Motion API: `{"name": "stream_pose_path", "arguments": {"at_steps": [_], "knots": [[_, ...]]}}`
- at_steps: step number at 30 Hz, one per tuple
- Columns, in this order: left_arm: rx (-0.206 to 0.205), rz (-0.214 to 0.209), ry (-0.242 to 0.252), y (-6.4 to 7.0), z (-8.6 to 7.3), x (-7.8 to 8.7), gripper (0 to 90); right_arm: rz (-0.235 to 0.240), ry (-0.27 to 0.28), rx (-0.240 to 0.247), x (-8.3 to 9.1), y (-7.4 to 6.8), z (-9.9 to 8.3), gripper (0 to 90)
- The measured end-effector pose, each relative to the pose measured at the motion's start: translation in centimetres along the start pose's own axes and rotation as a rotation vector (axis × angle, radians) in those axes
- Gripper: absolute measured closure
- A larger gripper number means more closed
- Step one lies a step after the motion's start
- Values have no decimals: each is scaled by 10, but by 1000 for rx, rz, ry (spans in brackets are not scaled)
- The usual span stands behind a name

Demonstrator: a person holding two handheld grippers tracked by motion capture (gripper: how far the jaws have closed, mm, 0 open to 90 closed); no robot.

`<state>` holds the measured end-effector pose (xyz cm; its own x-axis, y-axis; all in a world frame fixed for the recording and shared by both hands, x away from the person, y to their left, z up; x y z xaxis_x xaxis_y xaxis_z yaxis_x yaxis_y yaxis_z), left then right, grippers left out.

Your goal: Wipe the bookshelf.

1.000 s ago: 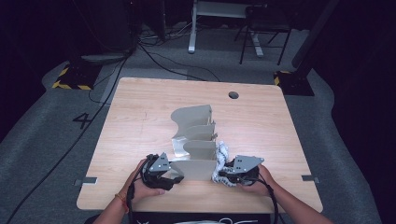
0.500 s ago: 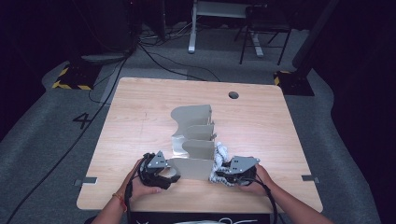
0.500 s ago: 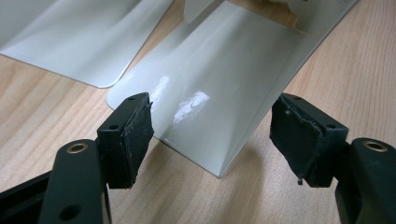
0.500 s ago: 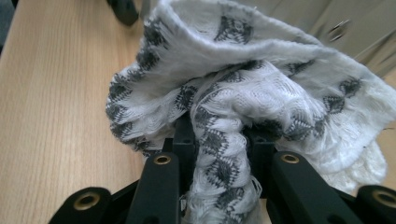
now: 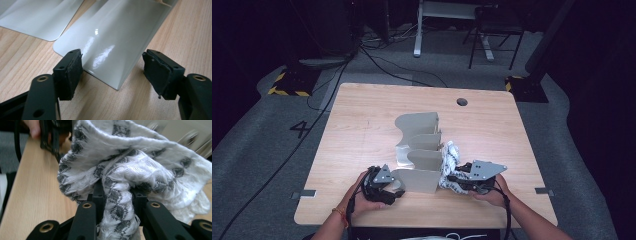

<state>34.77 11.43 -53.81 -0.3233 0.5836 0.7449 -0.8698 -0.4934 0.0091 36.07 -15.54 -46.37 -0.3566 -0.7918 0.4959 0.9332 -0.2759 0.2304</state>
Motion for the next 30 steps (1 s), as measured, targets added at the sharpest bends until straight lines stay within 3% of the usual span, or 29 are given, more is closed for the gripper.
{"name": "stream_pose_path", "arguments": {"at_steps": [4,10,15,19,26,30], "knots": [[-1,0,0,0,0,0,302,14,-81,22,-16,-4,-14,724],[-1,-3,0,0,0,0,302,30,-186,7,-35,-6,-36,723],[-1,-5,1,0,0,0,301,39,-233,-21,-43,-5,-45,722],[-2,-5,1,0,0,0,301,11,-196,-16,-34,1,-38,730],[-3,-8,1,0,1,-1,298,-62,5,-33,1,17,-3,739],[-2,-7,1,0,1,-1,296,-73,59,-34,11,20,9,739]]}}
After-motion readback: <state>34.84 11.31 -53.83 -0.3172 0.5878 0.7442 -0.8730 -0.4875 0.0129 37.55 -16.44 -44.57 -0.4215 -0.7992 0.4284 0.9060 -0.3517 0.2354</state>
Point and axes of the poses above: each handheld gripper's, and its own axes: x roughly backward along the jaws, z roughly out of its top, y roughly to its right, the point moved 5 cm from there along -x, roughly forward along the jaws, and after that the axes turned 3 degrees about -y, right-handed, at the moved point
